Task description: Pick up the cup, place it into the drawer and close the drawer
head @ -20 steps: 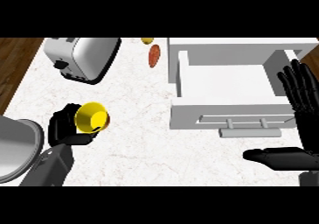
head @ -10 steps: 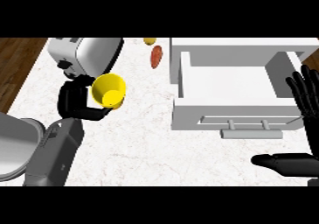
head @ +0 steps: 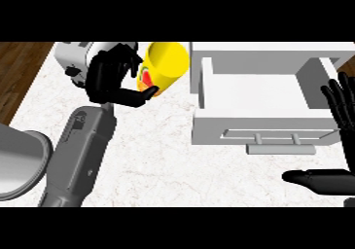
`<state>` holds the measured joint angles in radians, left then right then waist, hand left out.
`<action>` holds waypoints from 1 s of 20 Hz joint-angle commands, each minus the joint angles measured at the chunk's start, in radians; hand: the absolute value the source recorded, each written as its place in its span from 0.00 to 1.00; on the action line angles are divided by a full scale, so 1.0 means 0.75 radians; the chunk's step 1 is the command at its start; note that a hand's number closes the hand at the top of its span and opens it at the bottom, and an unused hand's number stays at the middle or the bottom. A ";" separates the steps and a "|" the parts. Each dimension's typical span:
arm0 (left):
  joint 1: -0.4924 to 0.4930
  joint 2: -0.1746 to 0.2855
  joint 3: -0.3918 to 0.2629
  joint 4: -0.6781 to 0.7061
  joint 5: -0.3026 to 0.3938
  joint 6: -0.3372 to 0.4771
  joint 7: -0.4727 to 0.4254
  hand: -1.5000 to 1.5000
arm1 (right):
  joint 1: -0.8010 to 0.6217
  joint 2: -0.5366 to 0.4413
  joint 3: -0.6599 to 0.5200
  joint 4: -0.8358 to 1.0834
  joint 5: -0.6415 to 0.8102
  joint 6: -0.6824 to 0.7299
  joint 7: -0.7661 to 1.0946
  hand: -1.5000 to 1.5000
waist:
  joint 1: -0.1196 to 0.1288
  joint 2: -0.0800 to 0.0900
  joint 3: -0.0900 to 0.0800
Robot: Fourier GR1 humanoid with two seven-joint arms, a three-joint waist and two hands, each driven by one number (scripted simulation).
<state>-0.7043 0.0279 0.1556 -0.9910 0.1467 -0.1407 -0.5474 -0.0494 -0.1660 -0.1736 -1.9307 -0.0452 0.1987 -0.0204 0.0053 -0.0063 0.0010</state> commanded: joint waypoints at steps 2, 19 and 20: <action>-0.087 -0.036 -0.219 -0.106 0.025 0.207 0.177 1.00 | 0.006 0.012 0.013 0.000 0.014 0.002 -0.028 0.00 | -0.017 0.004 -0.001; -0.733 -0.037 -0.342 0.526 0.268 0.545 0.281 1.00 | -0.057 -0.006 0.001 0.088 0.000 0.038 -0.055 0.00 | -0.062 0.021 0.000; -0.660 -0.037 -0.423 0.555 0.285 0.556 0.229 1.00 | -0.130 -0.036 -0.023 0.055 -0.034 0.030 0.012 0.00 | -0.066 0.021 -0.001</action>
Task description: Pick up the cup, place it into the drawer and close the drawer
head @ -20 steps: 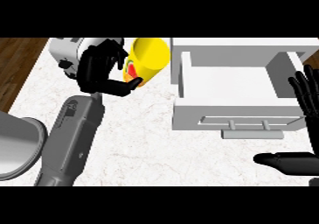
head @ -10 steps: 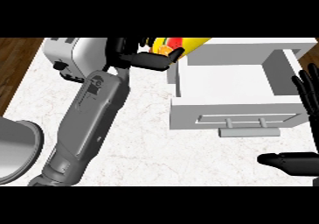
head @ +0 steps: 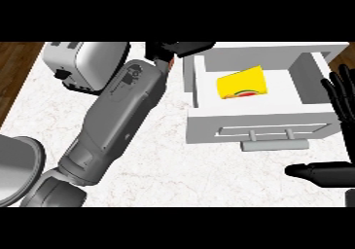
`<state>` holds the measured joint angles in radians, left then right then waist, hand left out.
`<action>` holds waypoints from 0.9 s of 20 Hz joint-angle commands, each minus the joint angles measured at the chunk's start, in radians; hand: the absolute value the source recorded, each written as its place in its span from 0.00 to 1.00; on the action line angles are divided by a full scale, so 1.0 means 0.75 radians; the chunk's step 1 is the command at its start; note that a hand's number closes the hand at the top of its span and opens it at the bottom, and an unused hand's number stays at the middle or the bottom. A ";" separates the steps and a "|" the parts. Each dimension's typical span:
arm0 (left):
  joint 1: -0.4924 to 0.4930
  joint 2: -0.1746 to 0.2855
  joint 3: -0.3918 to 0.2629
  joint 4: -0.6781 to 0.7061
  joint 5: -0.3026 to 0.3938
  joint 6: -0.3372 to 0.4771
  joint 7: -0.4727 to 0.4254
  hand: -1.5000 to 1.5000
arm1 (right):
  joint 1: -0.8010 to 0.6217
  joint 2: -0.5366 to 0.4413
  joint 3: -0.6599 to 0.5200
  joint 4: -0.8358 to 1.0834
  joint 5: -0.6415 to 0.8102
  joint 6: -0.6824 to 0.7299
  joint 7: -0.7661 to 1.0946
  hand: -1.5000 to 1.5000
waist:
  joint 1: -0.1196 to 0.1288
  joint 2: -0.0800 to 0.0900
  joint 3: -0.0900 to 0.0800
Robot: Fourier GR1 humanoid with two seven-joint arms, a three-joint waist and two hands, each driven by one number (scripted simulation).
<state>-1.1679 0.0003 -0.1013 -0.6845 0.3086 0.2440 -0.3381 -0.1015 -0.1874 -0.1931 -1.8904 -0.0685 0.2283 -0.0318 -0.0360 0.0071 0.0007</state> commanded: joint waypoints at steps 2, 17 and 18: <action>-0.097 0.000 -0.129 0.170 0.134 0.085 -0.031 1.00 | -0.007 -0.039 -0.050 0.038 -0.041 0.040 -0.032 0.00 | -0.017 0.003 0.000; -0.149 0.000 -0.569 0.342 0.336 0.230 0.035 1.00 | -0.026 0.023 0.043 -0.036 0.002 -0.002 0.046 0.00 | -0.066 0.012 0.001; -0.167 0.000 -0.551 0.389 0.330 0.173 0.043 0.00 | -0.045 0.001 0.031 -0.018 0.008 0.004 0.052 0.00 | -0.052 0.013 0.000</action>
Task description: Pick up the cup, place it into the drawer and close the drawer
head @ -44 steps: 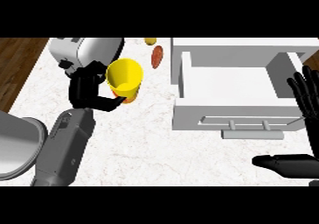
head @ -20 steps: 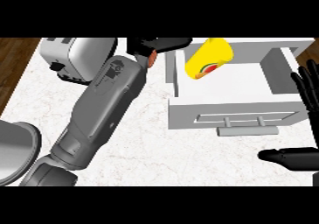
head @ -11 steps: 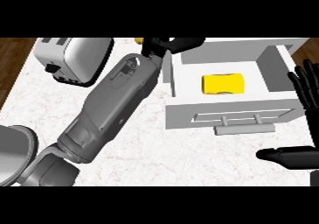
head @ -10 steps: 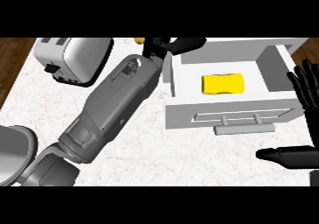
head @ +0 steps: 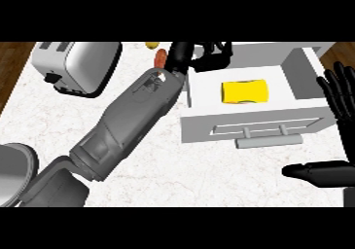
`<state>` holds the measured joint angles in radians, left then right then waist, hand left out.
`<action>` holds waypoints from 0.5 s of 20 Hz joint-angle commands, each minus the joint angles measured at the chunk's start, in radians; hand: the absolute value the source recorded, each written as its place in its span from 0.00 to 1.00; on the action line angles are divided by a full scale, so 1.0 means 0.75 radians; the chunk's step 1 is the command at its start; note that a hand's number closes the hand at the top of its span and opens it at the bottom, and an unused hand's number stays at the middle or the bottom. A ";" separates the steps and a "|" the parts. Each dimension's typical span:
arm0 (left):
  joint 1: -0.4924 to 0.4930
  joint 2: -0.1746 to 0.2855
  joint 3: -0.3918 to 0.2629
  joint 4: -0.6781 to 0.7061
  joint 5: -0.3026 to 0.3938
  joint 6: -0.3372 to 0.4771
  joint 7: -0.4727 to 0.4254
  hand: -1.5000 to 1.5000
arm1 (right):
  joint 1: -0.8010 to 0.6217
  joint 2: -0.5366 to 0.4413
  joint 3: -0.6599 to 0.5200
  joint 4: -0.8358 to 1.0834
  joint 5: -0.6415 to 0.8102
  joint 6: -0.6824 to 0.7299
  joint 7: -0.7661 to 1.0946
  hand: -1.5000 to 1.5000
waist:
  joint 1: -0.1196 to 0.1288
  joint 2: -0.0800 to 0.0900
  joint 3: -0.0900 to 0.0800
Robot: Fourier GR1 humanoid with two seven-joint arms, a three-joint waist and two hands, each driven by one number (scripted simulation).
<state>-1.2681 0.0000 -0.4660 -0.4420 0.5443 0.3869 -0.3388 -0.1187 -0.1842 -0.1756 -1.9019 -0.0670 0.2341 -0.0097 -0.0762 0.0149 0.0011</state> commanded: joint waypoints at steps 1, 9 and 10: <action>0.014 0.000 -0.135 0.007 0.039 0.017 0.043 0.00 | 0.044 0.007 -0.001 -0.009 -0.006 0.021 -0.053 0.00 | -0.021 0.003 0.001; -0.005 0.000 -0.306 0.022 0.041 0.137 0.134 0.00 | 0.019 0.000 -0.011 0.004 -0.017 0.022 -0.041 0.00 | -0.022 0.005 0.000; 0.066 0.000 -0.318 0.000 0.051 0.144 0.045 0.00 | -0.049 -0.016 -0.020 0.034 -0.030 0.019 -0.011 0.00 | -0.014 0.008 0.000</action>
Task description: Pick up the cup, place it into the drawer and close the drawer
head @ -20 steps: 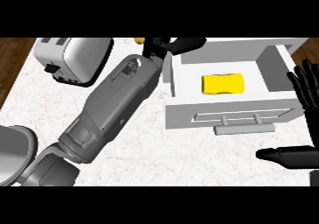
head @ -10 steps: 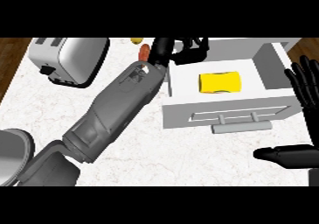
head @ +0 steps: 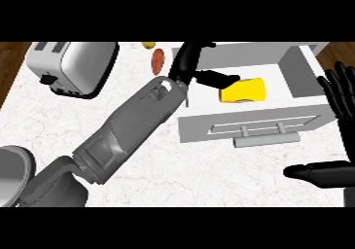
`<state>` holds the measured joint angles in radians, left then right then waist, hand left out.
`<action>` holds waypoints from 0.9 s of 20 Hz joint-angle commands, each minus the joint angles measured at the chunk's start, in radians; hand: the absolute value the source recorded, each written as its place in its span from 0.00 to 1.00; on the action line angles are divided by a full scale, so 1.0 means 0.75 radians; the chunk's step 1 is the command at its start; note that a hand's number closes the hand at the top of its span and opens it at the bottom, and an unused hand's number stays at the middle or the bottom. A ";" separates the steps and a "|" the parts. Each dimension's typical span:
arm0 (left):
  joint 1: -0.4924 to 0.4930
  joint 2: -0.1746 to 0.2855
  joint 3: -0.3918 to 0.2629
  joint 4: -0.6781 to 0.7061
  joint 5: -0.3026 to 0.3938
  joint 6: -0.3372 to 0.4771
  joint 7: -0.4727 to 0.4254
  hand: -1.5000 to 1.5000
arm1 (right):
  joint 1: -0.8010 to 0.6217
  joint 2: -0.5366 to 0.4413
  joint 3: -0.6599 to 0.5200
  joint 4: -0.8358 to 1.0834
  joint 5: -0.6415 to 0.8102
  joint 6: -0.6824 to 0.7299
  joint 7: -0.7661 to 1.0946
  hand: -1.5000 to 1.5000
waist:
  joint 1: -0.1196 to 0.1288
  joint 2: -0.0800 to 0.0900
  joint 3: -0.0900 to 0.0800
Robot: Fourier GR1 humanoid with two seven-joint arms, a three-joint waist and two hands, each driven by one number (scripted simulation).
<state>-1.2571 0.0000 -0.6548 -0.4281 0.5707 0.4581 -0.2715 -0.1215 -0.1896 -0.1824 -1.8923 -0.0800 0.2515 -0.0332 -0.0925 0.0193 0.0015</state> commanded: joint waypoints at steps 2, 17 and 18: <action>-0.022 0.000 -0.017 -0.017 0.060 0.054 -0.062 0.00 | -0.023 0.003 -0.014 0.048 -0.037 0.023 -0.046 0.00 | -0.001 0.006 0.000; -0.033 0.057 0.158 -0.190 0.156 0.062 -0.127 0.00 | 0.180 -0.198 -0.005 -0.178 -0.120 0.325 0.036 1.00 | 0.101 -0.029 -0.002; 0.008 0.055 0.131 -0.294 0.151 0.077 -0.068 0.00 | 0.147 -0.174 0.036 -0.138 -0.005 0.285 0.007 1.00 | 0.131 -0.035 -0.002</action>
<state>-1.2812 0.0186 -0.5747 -0.5716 0.6824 0.5183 -0.3615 -0.0396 -0.2895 -0.1695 -1.9823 -0.1629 0.4442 -0.0146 -0.0223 0.0003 0.0000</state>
